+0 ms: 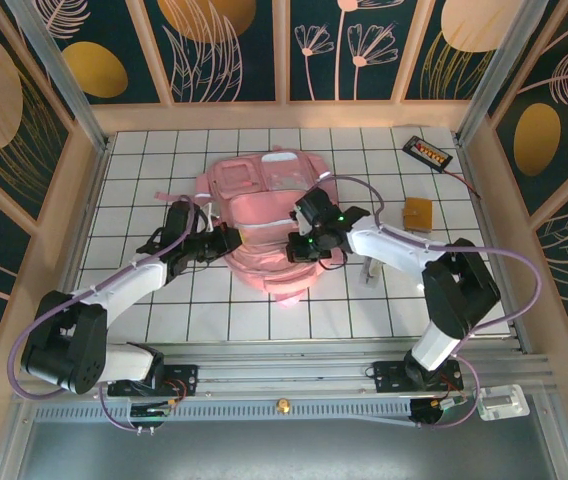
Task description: Pack the student bag
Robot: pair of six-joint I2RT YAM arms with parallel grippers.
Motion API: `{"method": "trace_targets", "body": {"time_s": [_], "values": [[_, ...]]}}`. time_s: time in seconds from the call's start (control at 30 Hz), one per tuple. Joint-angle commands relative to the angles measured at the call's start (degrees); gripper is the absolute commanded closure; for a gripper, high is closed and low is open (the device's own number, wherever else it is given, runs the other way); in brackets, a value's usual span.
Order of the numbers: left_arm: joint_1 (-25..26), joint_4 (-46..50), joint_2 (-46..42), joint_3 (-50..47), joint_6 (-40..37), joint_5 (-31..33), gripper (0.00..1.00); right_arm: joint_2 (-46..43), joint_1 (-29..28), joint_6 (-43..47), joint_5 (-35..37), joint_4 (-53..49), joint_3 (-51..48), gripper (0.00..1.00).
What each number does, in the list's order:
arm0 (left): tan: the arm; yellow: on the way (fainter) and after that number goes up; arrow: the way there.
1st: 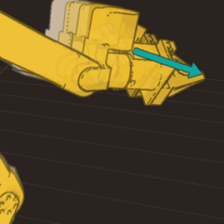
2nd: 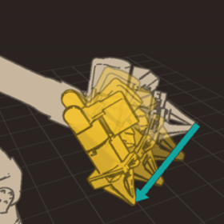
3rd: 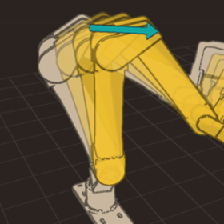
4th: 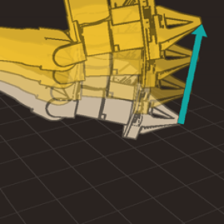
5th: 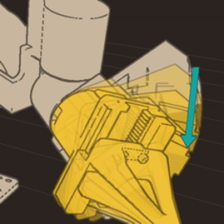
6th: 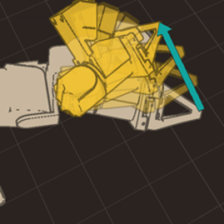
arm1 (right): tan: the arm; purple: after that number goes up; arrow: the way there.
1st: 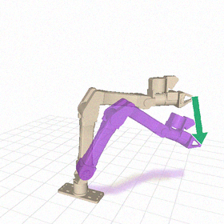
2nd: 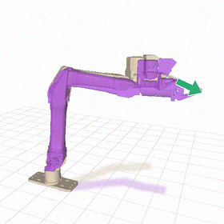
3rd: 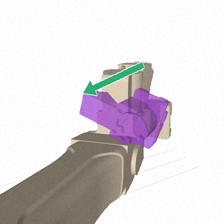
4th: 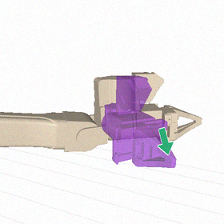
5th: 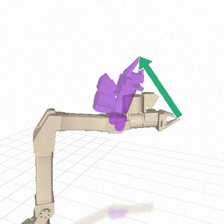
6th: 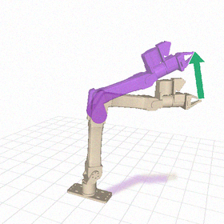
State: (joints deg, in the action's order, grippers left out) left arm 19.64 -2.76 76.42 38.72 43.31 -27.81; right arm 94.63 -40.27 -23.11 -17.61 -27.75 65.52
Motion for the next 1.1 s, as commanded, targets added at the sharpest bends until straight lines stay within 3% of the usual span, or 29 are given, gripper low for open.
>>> {"method": "trace_targets", "body": {"time_s": [0.0,0.33,0.5,0.67,0.77,0.8,0.83,0.97,1.03,1.07], "values": [[-4.53,4.68,-2.98,1.11,-5.00,0.83,1.00,-2.41,6.58,2.84,6.59,-4.83,-1.71,1.00],[-7.42,7.61,-2.19,5.27,-6.97,0.28,1.00,-6.01,8.54,4.12,5.01,-7.93,1.34,1.00],[-9.61,12.14,-0.26,9.47,-10.95,3.82,1.00,-8.89,7.82,3.41,4.71,-8.71,-0.47,1.00],[-10.94,11.38,4.29,14.36,-10.79,2.58,1.00,-9.70,-0.82,-2.23,1.08,-3.60,-3.02,1.00],[-11.28,11.79,8.33,19.66,-10.94,3.33,1.00,-5.28,-8.39,-5.29,-1.37,0.86,-0.41,1.00],[-11.45,11.98,9.62,21.17,-10.68,3.00,0.97,-3.06,-10.24,-5.58,-2.02,1.97,1.35,1.00],[-11.68,11.95,10.43,22.18,-10.01,2.18,0.85,-0.70,-12.09,-5.49,-2.28,2.44,3.29,1.00],[-11.73,11.12,8.29,21.18,-7.86,1.53,0.77,4.42,-13.91,-4.67,1.11,-0.56,8.23,1.00],[-11.73,10.94,5.91,19.32,-7.37,1.41,0.63,3.63,-13.67,-4.40,4.45,-1.57,8.01,1.00],[-11.73,10.94,4.54,18.28,-7.13,1.47,0.56,2.74,-13.31,-4.41,6.48,-1.90,7.52,0.94]]}}
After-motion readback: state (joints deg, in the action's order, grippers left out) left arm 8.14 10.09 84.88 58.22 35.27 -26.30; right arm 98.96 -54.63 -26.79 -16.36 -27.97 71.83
